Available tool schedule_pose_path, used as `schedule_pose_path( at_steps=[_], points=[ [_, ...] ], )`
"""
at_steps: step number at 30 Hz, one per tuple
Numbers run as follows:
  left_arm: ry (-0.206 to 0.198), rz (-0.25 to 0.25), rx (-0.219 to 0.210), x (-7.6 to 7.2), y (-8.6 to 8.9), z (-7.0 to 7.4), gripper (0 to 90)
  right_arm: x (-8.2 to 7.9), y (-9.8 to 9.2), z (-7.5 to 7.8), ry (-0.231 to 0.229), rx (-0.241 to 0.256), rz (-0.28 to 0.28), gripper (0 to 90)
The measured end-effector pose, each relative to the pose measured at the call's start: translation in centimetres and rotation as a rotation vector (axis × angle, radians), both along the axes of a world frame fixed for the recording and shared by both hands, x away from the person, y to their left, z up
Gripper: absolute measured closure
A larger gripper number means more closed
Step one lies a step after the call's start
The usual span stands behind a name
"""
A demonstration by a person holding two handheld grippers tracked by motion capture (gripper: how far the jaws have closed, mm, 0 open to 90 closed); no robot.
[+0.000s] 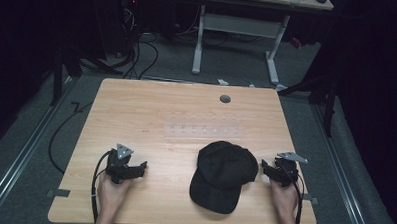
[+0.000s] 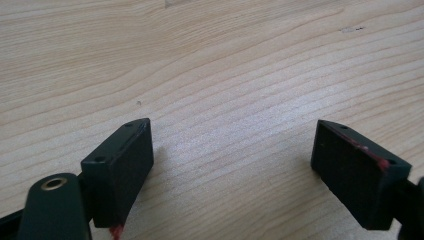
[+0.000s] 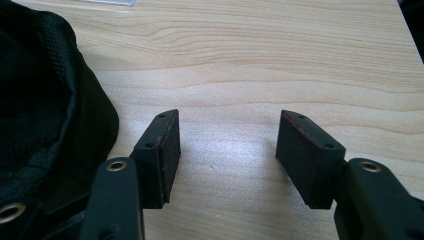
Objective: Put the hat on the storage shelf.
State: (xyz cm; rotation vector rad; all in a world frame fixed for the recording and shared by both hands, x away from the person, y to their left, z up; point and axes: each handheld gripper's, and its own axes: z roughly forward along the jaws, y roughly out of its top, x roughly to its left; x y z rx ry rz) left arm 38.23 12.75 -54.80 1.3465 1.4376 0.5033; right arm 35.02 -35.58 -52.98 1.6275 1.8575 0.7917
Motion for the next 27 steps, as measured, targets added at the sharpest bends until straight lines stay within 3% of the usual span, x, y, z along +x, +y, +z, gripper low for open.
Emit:
schedule_pose_path(
  at_steps=[27],
  points=[
    [0.000, 0.002, 0.000, 0.01, -0.01, 0.00, 17.6, 0.08, 0.16, -0.02, 0.008, 0.001, 0.017, 36.1]
  ],
)
